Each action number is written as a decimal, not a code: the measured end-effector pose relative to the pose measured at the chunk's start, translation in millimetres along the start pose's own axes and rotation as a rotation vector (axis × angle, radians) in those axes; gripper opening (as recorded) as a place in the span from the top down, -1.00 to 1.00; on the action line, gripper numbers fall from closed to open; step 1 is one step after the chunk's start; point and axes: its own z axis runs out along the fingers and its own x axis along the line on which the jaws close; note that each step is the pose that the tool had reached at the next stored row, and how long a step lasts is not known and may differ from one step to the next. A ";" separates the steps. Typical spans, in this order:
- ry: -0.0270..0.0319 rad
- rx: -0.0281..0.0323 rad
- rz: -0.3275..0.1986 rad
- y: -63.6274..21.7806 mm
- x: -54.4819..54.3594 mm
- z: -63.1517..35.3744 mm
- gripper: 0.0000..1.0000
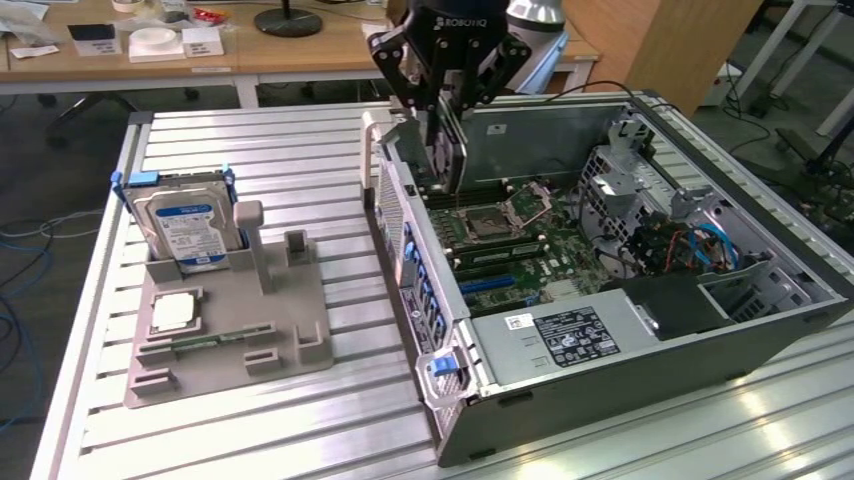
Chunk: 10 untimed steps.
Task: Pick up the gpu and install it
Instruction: 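Pick up the gpu and move the gpu toward the slot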
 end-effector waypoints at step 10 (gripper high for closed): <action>0.0000 0.0000 0.000 0.2 -6.7 1.2 0.44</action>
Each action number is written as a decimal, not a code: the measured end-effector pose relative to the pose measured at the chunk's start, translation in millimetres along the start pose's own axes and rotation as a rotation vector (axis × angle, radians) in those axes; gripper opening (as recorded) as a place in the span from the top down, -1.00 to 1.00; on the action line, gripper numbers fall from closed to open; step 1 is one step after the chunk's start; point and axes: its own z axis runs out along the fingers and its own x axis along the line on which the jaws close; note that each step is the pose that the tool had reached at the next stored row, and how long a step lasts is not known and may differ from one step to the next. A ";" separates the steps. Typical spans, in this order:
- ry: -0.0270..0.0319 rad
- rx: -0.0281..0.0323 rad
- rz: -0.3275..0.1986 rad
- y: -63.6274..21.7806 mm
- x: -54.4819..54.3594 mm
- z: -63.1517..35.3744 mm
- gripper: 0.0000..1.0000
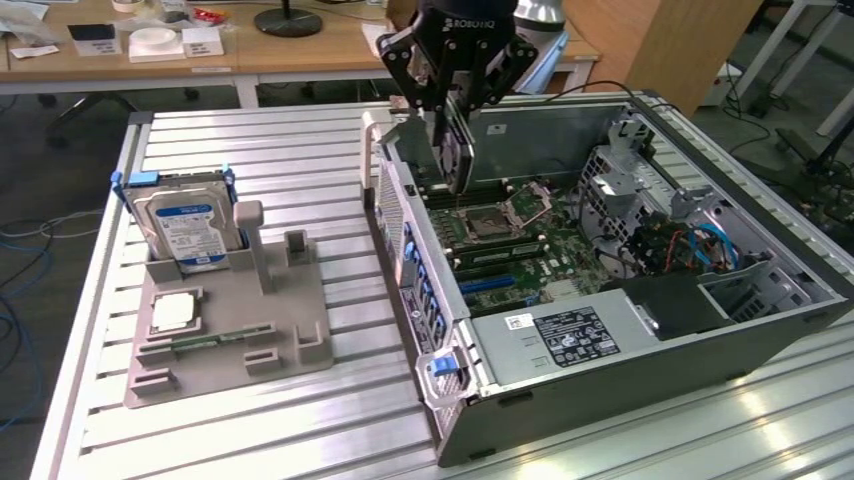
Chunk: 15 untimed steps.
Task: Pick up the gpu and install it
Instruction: 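Pick up the gpu and move the gpu toward the slot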
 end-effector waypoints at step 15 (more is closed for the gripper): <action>0.0000 0.0001 0.000 0.3 -9.5 1.7 0.44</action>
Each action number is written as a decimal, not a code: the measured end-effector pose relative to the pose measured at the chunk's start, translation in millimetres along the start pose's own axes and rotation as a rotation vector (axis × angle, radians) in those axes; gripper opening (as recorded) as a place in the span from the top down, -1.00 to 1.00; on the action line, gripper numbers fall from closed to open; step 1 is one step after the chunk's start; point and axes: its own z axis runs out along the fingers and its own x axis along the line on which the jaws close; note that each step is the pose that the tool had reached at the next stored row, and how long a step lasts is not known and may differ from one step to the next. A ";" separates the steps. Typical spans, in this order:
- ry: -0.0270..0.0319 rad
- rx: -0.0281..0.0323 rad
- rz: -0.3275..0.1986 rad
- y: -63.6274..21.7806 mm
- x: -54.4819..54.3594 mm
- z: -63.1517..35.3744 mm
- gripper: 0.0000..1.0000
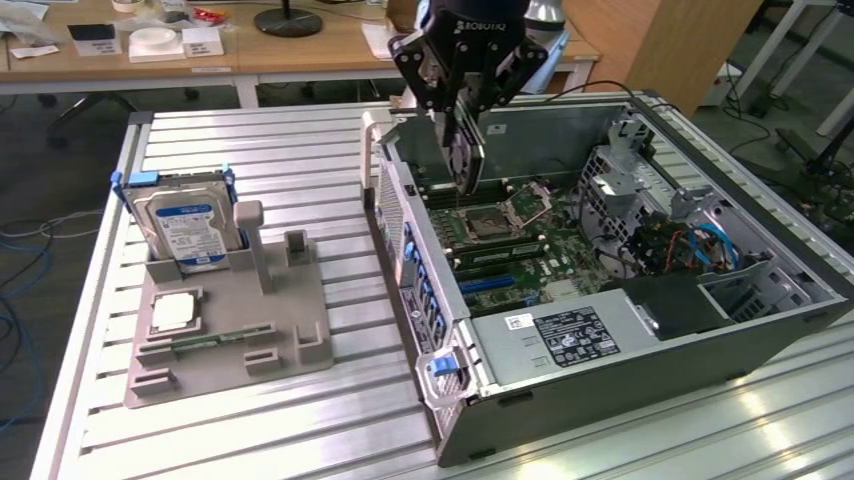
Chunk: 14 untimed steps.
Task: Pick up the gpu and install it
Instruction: 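Pick up the gpu and move the gpu toward the slot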
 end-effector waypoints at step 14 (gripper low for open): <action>0.0000 0.0001 0.000 0.2 -6.9 1.1 0.44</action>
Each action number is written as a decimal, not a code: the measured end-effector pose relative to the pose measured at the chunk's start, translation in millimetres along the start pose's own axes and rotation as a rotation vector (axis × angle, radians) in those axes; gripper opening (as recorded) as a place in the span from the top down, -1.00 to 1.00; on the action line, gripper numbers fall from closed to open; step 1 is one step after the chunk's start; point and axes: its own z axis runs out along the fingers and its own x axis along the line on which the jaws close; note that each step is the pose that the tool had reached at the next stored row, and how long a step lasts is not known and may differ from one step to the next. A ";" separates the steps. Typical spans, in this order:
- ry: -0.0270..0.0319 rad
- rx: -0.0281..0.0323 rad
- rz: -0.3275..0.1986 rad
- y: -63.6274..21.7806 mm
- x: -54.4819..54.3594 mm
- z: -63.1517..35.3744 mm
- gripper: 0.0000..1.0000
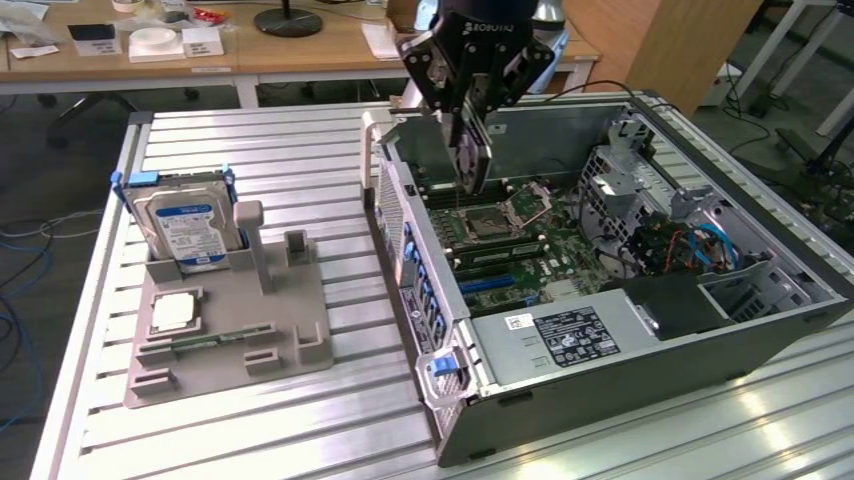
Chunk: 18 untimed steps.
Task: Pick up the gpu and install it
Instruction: 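Pick up the gpu and move the gpu toward the slot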
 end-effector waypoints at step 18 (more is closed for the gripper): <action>0.0000 0.0004 0.000 0.2 -8.7 1.5 0.44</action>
